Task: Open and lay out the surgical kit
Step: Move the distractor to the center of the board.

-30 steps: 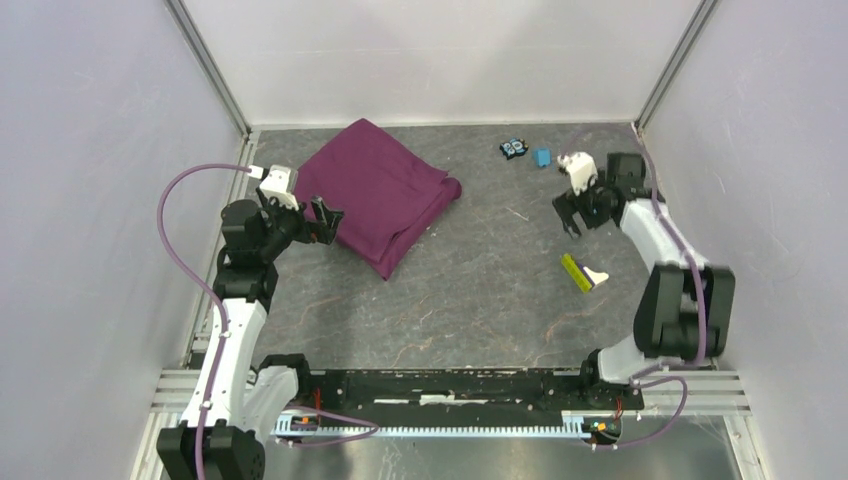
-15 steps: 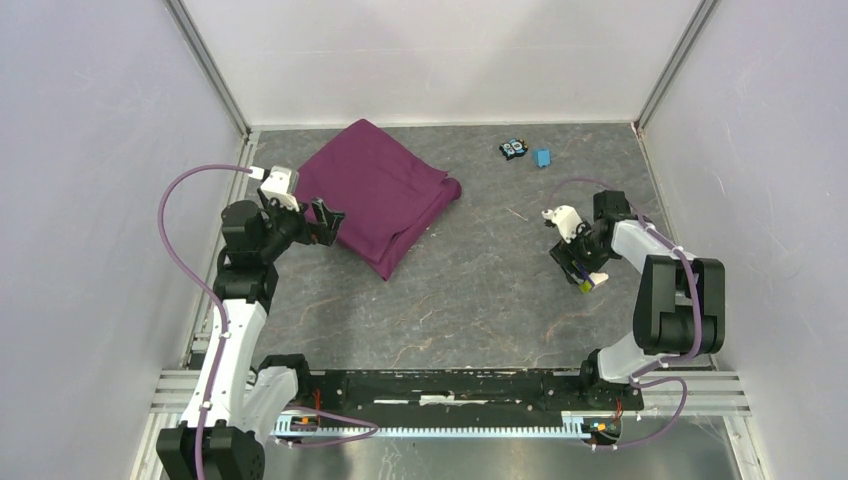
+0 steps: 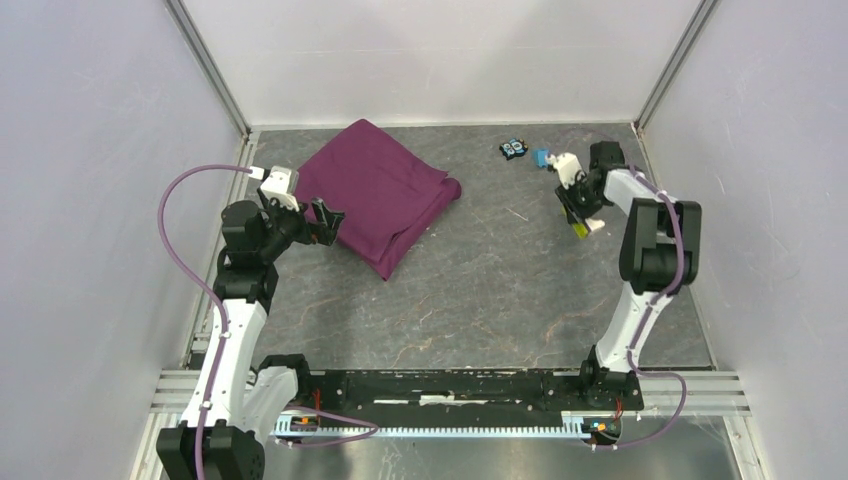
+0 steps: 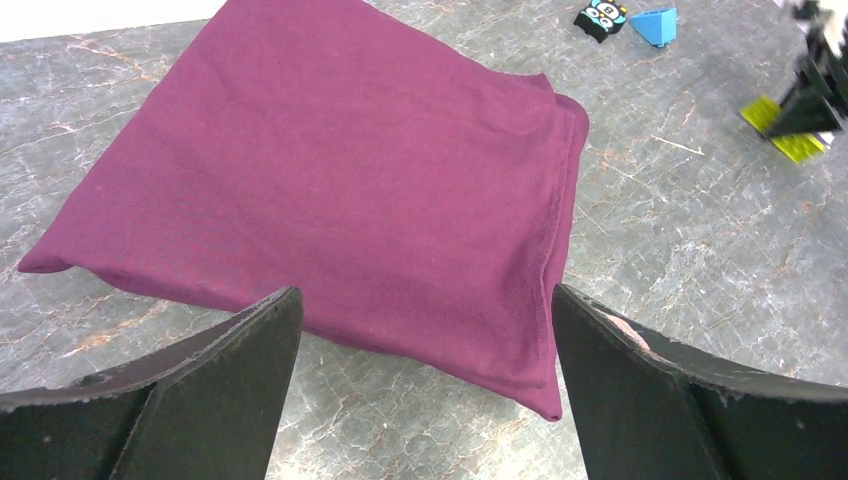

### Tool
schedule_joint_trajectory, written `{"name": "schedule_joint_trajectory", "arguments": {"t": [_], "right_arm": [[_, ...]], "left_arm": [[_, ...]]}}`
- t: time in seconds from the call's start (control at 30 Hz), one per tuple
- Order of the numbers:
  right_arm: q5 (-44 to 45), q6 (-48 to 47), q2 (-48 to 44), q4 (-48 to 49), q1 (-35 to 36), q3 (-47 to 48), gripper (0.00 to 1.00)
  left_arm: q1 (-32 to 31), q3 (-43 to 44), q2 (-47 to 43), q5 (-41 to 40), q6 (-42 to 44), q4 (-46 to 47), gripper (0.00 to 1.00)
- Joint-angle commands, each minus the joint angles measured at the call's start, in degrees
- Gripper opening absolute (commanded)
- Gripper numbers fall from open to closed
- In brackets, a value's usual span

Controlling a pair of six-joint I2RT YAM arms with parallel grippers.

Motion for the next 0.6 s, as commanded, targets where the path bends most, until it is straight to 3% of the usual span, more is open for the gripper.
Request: {"name": "schedule_joint_trajectory", "arguments": {"t": [0.0, 0.2, 0.37, 0.57], "right_arm": [[1.93, 8.86, 11.16, 6.48, -0.28, 17.87, 0.16], [5.06, 15.77, 25.95, 7.50, -0.28, 39.13, 0.29], [6.20, 19.64, 27.13, 15.48, -0.28, 39.53, 0.54], [5.34, 21.14, 25.30, 15.80, -0.28, 40.19, 0.84]], "left_arm": [[0.21, -0.29, 0.26, -0.28, 0.97, 2.47, 1.00], [0.22, -0.38, 0.35, -1.57, 1.32, 2.39, 1.00], [0.22, -0.49, 0.74, -2.29, 1.88, 2.39, 1.00], [0.17, -0.34, 1.47, -2.22, 1.98, 2.41, 1.00]]}}
